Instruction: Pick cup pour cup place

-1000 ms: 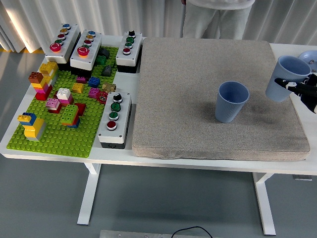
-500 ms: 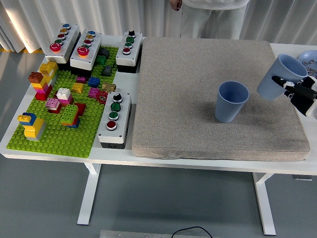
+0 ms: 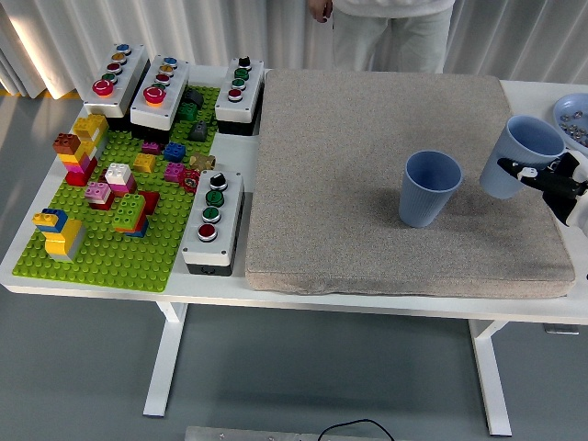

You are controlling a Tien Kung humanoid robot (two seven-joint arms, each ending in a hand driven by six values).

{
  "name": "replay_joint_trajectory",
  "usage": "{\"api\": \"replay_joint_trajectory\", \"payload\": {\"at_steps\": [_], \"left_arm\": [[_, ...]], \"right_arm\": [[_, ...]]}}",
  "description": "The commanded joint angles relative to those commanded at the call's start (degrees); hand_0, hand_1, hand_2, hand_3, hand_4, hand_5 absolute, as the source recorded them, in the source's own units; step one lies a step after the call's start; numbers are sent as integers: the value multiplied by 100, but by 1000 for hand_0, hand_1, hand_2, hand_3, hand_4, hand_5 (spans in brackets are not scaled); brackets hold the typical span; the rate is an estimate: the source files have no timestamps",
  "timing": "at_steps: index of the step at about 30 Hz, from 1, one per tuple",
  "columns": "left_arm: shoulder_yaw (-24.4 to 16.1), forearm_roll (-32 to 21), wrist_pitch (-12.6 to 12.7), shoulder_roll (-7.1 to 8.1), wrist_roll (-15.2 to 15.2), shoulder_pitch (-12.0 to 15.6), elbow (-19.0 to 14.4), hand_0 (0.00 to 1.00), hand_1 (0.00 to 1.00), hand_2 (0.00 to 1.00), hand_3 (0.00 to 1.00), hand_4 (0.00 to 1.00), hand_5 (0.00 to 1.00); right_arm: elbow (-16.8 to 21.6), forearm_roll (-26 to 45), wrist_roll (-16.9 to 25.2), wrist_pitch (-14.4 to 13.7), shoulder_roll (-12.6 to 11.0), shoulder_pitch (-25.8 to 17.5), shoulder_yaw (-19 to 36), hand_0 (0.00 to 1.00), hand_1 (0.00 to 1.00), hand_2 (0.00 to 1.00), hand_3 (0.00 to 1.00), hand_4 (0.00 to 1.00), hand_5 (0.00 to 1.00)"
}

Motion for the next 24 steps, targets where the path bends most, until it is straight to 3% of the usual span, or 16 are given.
{"api": "replay_joint_trajectory", "payload": {"at_steps": [24], "left_arm": [[141,-99,-12,-8,-1,3,0,731,775,824,679,508,952]], "right_arm": [[-391,-690,546,-3,185,-219,-199,855,683,537,555,632,32]]}}
